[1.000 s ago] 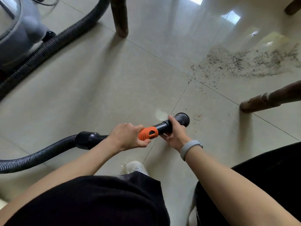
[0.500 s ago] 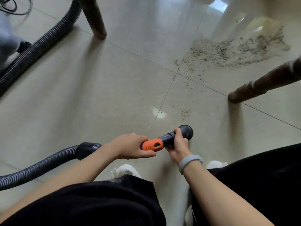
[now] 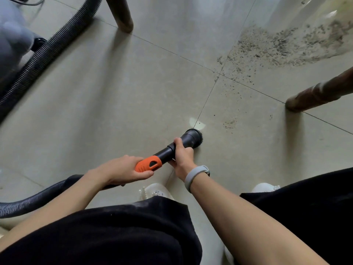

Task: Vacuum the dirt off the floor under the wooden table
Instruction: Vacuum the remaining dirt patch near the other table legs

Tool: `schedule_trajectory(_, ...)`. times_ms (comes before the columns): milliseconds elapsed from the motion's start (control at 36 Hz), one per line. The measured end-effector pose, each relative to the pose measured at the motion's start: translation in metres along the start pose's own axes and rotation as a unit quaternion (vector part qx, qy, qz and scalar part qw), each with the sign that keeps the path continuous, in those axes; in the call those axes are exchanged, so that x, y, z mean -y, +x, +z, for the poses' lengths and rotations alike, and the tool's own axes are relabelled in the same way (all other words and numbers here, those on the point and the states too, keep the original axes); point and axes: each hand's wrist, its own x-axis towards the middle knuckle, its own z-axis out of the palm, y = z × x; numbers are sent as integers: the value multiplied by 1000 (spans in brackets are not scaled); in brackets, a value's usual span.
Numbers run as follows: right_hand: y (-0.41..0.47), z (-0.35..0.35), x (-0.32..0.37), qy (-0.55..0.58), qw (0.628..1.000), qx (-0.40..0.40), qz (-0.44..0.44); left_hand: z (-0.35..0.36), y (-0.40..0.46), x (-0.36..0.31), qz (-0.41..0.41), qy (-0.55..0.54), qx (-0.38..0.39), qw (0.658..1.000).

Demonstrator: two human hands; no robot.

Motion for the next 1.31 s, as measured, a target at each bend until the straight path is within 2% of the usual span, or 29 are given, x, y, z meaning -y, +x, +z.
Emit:
schedule_trajectory(389,15,7,43,-62,997,-18,-39,-11,24,-15,15,-73,-46,996)
schedule_trajectory(556,14,-6,47,-28,999,-31,-27,-18,29,-31,24,-51,-16,998)
schedule_trajectory(750,9,-39,57,33,997,-66,-21,-23,41,-66,49,-12,54,997)
schedule_trajectory(889,8,-62,76,52,995,-86,-11,-31,53,-97,63,29,66,995)
schedule_trajectory(1028,10,-71,92,-42,996,-83,14,-35,61,-112,69,30,64,995)
schedule_trajectory(1111,9,-72,103,-150,984,-85,36,-35,64,-111,63,27,40,997)
schedule_trajectory(1222,0,-89,118,-291,954,-27,64,-26,65,-115,60,9,37,998)
schedule_trajectory(1306,-4,-102,126,-321,944,-6,69,-17,65,-124,62,-7,34,997)
